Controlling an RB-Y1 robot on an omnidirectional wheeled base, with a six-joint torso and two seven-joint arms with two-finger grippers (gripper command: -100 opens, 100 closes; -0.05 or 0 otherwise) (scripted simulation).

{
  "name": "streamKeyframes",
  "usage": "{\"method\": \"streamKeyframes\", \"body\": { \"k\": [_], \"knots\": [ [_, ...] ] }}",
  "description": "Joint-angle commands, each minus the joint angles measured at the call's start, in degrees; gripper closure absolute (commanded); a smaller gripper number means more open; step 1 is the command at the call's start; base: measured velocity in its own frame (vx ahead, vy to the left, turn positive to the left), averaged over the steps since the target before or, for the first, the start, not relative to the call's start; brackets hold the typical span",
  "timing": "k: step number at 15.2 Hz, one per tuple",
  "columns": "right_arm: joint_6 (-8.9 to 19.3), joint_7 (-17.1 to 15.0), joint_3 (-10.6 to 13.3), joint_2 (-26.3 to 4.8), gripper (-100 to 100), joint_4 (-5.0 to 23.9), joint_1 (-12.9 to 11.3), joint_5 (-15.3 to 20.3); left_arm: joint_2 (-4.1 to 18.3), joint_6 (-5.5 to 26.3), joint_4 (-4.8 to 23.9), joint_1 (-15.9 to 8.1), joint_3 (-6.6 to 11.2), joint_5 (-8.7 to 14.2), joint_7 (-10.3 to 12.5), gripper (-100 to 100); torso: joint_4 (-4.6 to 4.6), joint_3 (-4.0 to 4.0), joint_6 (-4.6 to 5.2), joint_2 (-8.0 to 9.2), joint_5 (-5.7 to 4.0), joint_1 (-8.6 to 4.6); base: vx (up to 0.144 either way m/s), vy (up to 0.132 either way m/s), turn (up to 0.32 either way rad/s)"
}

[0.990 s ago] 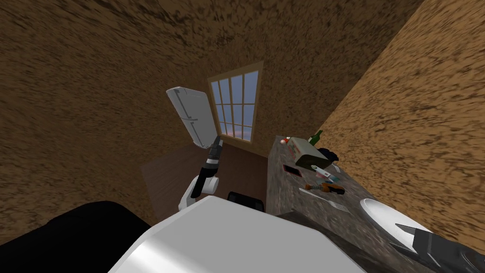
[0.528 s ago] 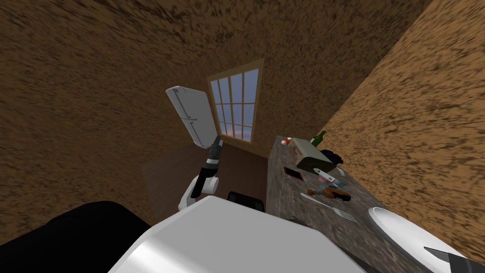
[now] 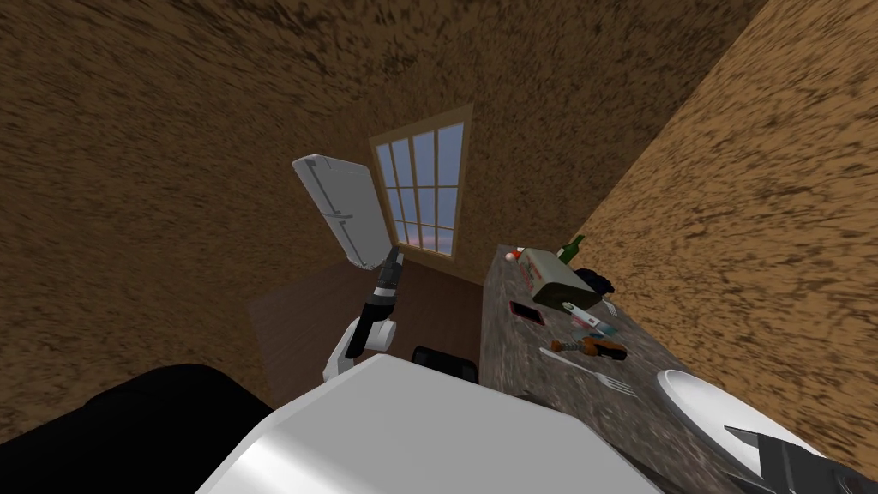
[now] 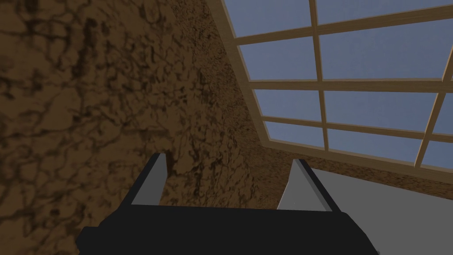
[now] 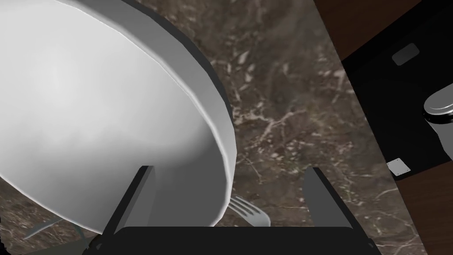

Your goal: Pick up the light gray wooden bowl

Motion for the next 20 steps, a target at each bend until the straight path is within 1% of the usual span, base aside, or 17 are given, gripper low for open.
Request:
{"method": "streamKeyframes", "body": {
  "k": [1, 2, 3, 5, 12, 13, 16, 18, 19, 20],
  "knots": [
    [1.7, -0.5, 0.0, -0.7, -100, -1.9, 0.8, -0.4, 0.0, 0.0, 0.0, 0.0, 0.00, 0.0, 0.0, 0, 0.00, 0.00, 0.00, 0.00, 0.00, 0.00, 0.014, 0.008, -0.046],
    [2.8, -1.2, 0.2, -1.0, -100, -3.2, 0.8, -0.1, 0.0, 0.0, 0.0, 0.0, 0.00, 0.0, 0.0, 0, 0.00, 0.00, 0.01, -0.01, 0.01, 0.02, 0.012, 0.007, -0.040],
    [2.8, -1.2, 0.2, -1.0, -100, -3.2, 0.8, -0.1, 0.0, 0.0, 0.0, 0.0, 0.00, 0.0, 0.0, 0, 0.00, 0.00, 0.01, -0.01, 0.01, 0.02, 0.006, 0.003, -0.020],
    [5.0, -2.4, 0.8, -1.7, -100, -5.8, 0.8, 0.6, 0.0, 0.0, 0.0, 0.0, 0.00, 0.0, 0.0, 0, 0.00, 0.01, 0.00, 0.01, 0.02, 0.02, 0.007, 0.004, -0.023],
    [5.0, -2.5, 0.8, -1.7, -100, -5.8, 0.7, 0.7, 0.0, 0.0, 0.0, 0.0, 0.00, 0.0, 0.0, 0, 0.01, 0.03, 0.00, 0.06, 0.01, -0.02, 0.000, 0.000, 0.001],
    [5.0, -2.5, 0.8, -1.7, 100, -5.8, 0.7, 0.7, 0.0, 0.0, 0.0, 0.0, 0.00, 0.0, 0.0, 0, 0.01, 0.03, 0.00, 0.06, 0.01, -0.01, 0.000, 0.000, 0.000],
    [5.2, -2.5, 0.6, -1.9, 100, -5.5, 0.5, 0.7, 0.0, 0.0, 0.0, 0.0, 0.00, 0.0, 0.0, 0, -0.08, 0.02, 0.05, 0.12, -0.27, 0.09, 0.000, 0.000, 0.000],
    [5.0, -2.4, 0.8, -1.7, 100, -5.8, 0.8, 0.6, 0.0, 0.0, 0.0, 0.0, 0.00, 0.0, 0.0, 0, -0.08, 0.01, 0.01, 0.11, -0.26, 0.04, 0.000, -0.002, -0.007],
    [2.8, -1.2, 0.2, -1.0, 100, -3.2, 0.8, -0.1, 0.0, 0.0, 0.0, 0.0, 0.00, 0.0, 0.0, 0, -0.09, 0.01, 0.02, 0.11, -0.26, 0.04, -0.005, 0.000, 0.015],
    [2.8, -1.2, 0.2, -1.0, 100, -3.2, 0.8, -0.1, 0.0, 0.0, 0.0, 0.0, 0.00, 0.0, 0.0, 0, -0.09, 0.02, 0.03, 0.12, -0.23, 0.02, -0.003, -0.002, 0.011]
  ]
}}
